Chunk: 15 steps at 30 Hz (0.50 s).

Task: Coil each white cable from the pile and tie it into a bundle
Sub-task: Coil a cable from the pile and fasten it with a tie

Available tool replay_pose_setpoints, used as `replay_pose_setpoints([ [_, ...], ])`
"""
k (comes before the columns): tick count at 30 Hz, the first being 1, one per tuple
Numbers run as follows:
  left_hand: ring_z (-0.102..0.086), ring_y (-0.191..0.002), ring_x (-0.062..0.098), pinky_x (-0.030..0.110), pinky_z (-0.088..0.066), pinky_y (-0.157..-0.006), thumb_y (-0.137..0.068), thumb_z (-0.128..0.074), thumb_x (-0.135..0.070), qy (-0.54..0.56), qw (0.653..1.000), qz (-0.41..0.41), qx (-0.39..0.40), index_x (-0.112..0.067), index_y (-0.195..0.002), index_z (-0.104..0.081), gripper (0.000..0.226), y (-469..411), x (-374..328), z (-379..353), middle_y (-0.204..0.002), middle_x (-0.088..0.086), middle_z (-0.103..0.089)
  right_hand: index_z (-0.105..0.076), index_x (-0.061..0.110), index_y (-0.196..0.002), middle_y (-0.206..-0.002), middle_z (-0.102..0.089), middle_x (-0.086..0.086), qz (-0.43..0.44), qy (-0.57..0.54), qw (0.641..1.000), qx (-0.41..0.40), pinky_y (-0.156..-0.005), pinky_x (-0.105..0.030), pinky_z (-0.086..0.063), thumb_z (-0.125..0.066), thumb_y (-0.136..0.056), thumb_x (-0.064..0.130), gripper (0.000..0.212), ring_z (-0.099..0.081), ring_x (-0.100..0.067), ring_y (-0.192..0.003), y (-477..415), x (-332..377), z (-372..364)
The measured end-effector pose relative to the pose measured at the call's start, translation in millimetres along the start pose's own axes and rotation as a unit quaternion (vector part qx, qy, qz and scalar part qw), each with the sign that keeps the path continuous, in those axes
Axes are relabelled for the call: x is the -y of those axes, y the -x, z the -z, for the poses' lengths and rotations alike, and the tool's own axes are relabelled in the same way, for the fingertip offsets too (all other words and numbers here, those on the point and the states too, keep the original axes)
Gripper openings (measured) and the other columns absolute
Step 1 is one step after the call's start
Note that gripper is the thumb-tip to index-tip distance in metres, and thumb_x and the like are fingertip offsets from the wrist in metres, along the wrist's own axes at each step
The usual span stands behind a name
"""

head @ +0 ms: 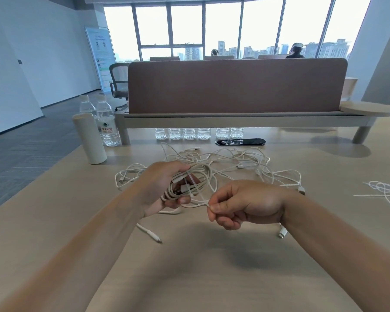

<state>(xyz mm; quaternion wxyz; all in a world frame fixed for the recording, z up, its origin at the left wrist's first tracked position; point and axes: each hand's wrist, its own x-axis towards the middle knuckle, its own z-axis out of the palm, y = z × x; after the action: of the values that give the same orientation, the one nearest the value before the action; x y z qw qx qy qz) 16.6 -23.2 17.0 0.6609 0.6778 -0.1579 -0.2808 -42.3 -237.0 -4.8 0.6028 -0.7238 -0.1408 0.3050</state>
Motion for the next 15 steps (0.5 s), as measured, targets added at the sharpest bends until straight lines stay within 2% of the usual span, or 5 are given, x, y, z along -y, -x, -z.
replay_pose_setpoints([
  [5, -0.046, -0.045, 0.021, 0.023, -0.017, -0.043, -0.101, -0.042, -0.022, 0.011, 1.0, 0.001, 0.017, 0.0, -0.093, -0.062, 0.031, 3, -1, -1, -0.075, 0.016, -0.055, -0.067, 0.008, -0.088, -0.062, -0.057, -0.001, -0.028, 0.034, 0.999, -0.012, -0.059, -0.02, -0.042, -0.052, -0.102, 0.01, 0.02, -0.053, -0.011, -0.057, -3, -2, 2],
  [9, -0.044, -0.046, 0.02, 0.032, -0.012, -0.053, -0.101, -0.041, -0.02, -0.004, 0.999, 0.004, 0.04, -0.013, -0.071, -0.07, 0.042, 8, -2, -7, -0.075, 0.015, -0.055, -0.071, 0.011, -0.083, -0.066, -0.056, -0.004, -0.044, 0.053, 0.997, -0.046, -0.059, -0.019, -0.039, -0.057, -0.099, 0.006, 0.022, -0.05, -0.012, -0.061, -7, -5, 4],
  [11, -0.044, -0.045, 0.02, 0.026, -0.014, -0.05, -0.101, -0.041, -0.02, -0.038, 0.998, 0.011, 0.042, -0.012, -0.071, -0.069, 0.041, 12, -3, -11, -0.071, 0.016, -0.056, -0.072, 0.011, -0.08, -0.072, -0.054, -0.01, -0.037, 0.042, 0.996, -0.062, -0.06, -0.019, -0.04, -0.061, -0.096, 0.003, 0.02, -0.049, -0.012, -0.063, -9, -6, 7],
  [14, -0.046, -0.044, 0.02, 0.017, -0.021, -0.045, -0.1, -0.043, -0.017, -0.093, 0.995, 0.013, 0.042, -0.005, -0.077, -0.065, 0.034, 18, -4, -17, -0.061, 0.018, -0.058, -0.071, 0.009, -0.086, -0.085, -0.053, -0.016, -0.041, 0.03, 0.997, -0.058, -0.068, -0.023, -0.04, -0.069, -0.082, 0.008, 0.004, -0.048, -0.015, -0.07, -9, -1, 13],
  [15, -0.047, -0.043, 0.02, 0.018, -0.023, -0.046, -0.1, -0.045, -0.015, -0.105, 0.994, 0.011, 0.039, -0.004, -0.078, -0.062, 0.03, 20, -4, -20, -0.059, 0.019, -0.058, -0.07, 0.007, -0.089, -0.084, -0.054, -0.014, -0.049, 0.029, 0.997, -0.054, -0.069, -0.023, -0.041, -0.068, -0.079, 0.007, 0.01, -0.048, -0.015, -0.071, -9, 1, 15],
])
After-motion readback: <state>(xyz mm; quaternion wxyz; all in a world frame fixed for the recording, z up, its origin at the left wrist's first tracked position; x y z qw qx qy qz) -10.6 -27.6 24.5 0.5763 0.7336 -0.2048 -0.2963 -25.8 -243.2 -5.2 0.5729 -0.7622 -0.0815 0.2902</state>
